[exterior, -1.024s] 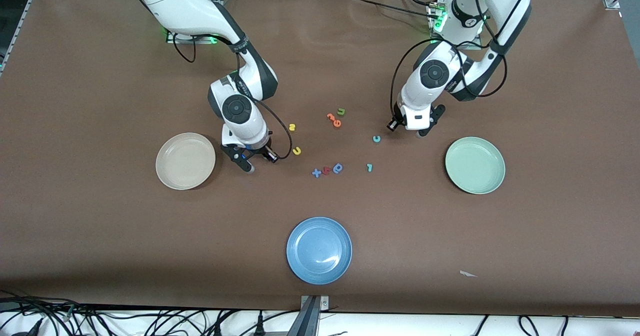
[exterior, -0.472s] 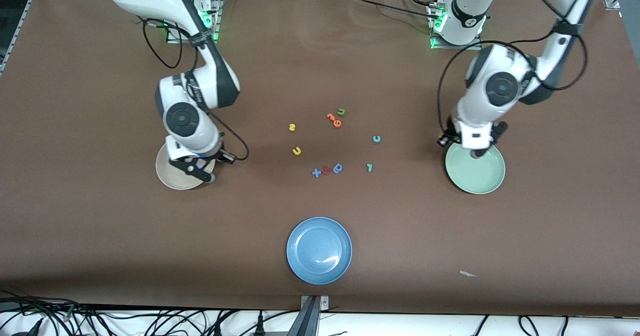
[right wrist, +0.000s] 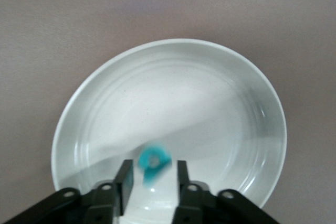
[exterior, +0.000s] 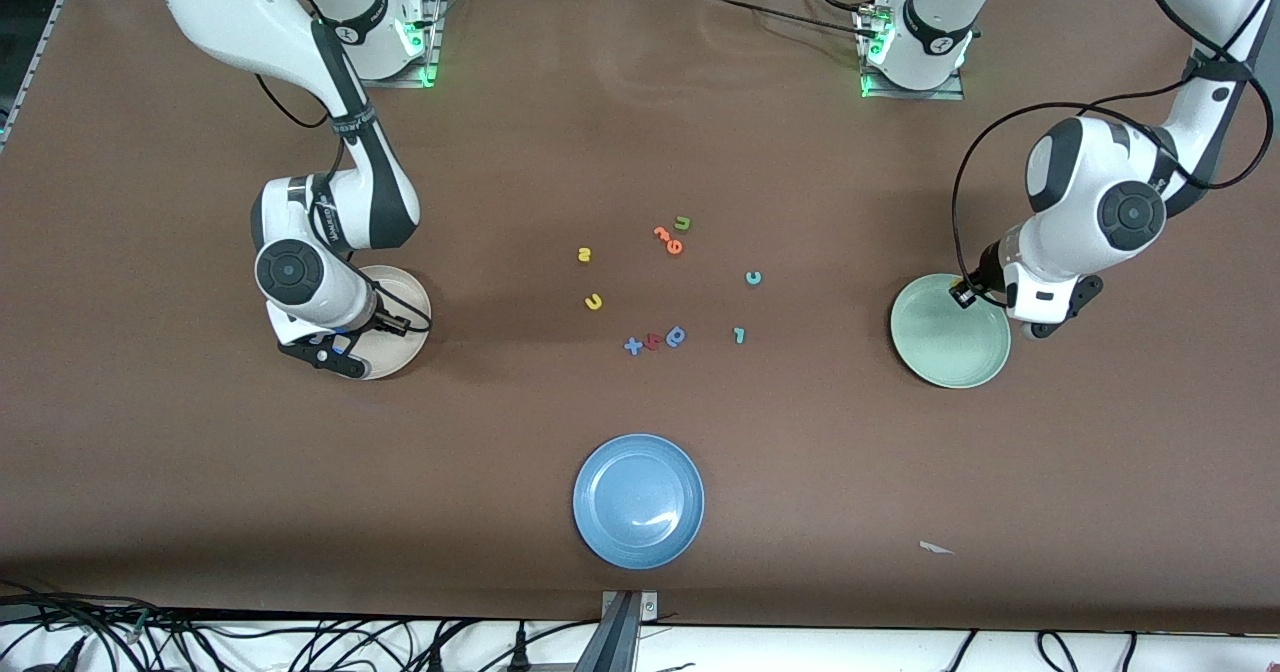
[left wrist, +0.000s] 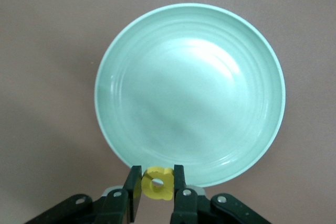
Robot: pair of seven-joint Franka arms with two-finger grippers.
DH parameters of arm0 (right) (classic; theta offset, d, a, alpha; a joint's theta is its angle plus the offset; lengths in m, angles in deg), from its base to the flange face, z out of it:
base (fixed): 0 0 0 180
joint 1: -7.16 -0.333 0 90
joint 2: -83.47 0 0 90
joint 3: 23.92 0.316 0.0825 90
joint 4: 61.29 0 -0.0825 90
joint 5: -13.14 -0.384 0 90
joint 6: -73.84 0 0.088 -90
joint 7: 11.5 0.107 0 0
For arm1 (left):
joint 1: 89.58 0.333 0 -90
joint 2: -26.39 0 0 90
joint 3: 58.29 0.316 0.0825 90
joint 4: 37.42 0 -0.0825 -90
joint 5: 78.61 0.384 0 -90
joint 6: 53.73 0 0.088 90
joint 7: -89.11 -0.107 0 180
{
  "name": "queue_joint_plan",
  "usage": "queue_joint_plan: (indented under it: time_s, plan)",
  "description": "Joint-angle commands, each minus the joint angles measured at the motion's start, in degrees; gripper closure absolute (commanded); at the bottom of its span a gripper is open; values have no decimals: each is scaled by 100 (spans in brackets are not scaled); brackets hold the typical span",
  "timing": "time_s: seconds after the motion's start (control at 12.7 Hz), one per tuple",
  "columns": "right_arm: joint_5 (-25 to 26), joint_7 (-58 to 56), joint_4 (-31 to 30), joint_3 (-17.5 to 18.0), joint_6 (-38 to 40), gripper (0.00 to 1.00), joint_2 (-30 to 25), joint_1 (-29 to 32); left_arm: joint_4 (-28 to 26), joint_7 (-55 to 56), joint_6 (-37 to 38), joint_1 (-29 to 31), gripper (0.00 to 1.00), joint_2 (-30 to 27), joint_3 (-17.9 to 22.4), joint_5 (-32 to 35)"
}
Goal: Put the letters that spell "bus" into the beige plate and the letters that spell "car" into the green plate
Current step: 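Drop the yellow a in the green plate while the right gripper drops cyan, then carry the yellow c to the beige plate while the left gripper reaches cyan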
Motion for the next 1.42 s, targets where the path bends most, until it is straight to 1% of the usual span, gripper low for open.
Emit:
queue_joint_plan:
  time_s: [0.0,0.08,0.16,0.24,0.31,0.39,0.47,0.55,0.63,0.79,0.87,1.02,1.26,1.34]
  plan:
    - [-280,-27,158,77,449,1,-230,-82,526,-28,-74,-2,88,819,-11,438]
    - [-386,156,237,181,608,1,-309,-100,536,-28,-83,-2,84,865,24,519]
    - [-404,480,247,374,662,1,-362,-100,536,-19,-84,-2,70,865,33,520]
    - [-404,979,247,637,671,1,-397,-100,536,25,-75,7,43,848,33,511]
    - [-404,1350,256,900,645,1,-415,-100,536,156,-66,-1,7,813,24,511]
    - [-404,1649,256,1138,566,1,-407,-100,545,340,-49,-28,0,778,-2,519]
    - [-404,2018,247,1358,339,1,-389,-108,545,559,-22,-71,0,699,-72,511]
    - [-404,2387,247,1595,32,1,-337,-169,545,953,-22,-89,0,646,-290,502]
    - [-378,2564,264,1650,-301,2,-214,-309,562,1331,-13,-89,0,602,-519,511]
    - [-413,2776,334,1659,-926,10,-12,-626,746,2174,-13,-211,0,619,-810,502]
    - [-404,2951,457,1659,-990,17,128,-732,790,2587,-31,-482,0,663,-820,502]
    - [-404,3102,746,1659,-1103,23,480,-899,817,3213,-66,-984,0,803,-811,519]
    - [-387,3637,1230,1659,-1157,24,875,-1136,554,3663,-101,-1643,0,777,-820,537]
    - [-378,3656,1292,1650,-1157,25,972,-1198,397,3690,-223,-1871,0,751,-828,694]
